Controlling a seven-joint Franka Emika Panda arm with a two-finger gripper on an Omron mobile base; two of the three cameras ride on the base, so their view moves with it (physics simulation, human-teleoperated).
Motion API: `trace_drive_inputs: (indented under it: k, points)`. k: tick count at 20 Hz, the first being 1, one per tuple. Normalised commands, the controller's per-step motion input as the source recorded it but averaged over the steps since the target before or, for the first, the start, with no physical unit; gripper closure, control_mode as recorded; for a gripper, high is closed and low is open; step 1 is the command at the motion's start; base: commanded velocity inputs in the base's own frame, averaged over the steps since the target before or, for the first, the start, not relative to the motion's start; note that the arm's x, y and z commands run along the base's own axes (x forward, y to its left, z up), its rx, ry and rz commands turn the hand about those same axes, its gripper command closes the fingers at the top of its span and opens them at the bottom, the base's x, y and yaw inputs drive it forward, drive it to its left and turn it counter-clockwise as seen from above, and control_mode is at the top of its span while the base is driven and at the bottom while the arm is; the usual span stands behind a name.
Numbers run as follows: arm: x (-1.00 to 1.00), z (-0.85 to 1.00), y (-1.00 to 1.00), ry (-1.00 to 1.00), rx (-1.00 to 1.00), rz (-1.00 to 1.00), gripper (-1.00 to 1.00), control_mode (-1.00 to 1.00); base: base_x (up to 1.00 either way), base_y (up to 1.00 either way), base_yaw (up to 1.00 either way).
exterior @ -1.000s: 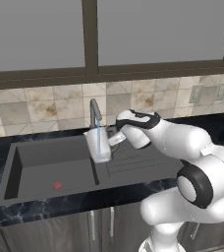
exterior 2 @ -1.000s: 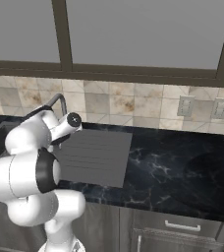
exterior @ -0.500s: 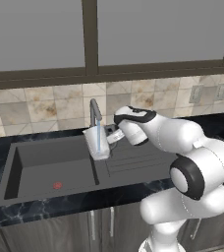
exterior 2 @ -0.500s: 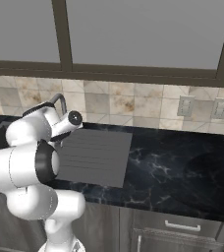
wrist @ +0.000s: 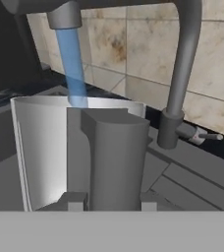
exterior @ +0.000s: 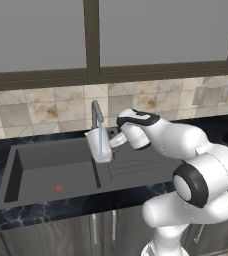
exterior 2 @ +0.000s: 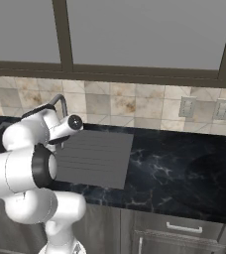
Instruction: Turn on the sink faucet and place the jug under the water for a few seconds to fill it up.
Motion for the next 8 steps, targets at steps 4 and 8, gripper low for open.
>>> trace_drive_inputs:
  k: [4,8]
  points:
    - [0.0,0.0,0.0,-0.01,0.0,0.0,1.0,-1.0,0.0,0.0,0.0]
    - [0.0,0.0,0.0,-0.01,0.0,0.0,1.0,-1.0,0.0,0.0,0.0]
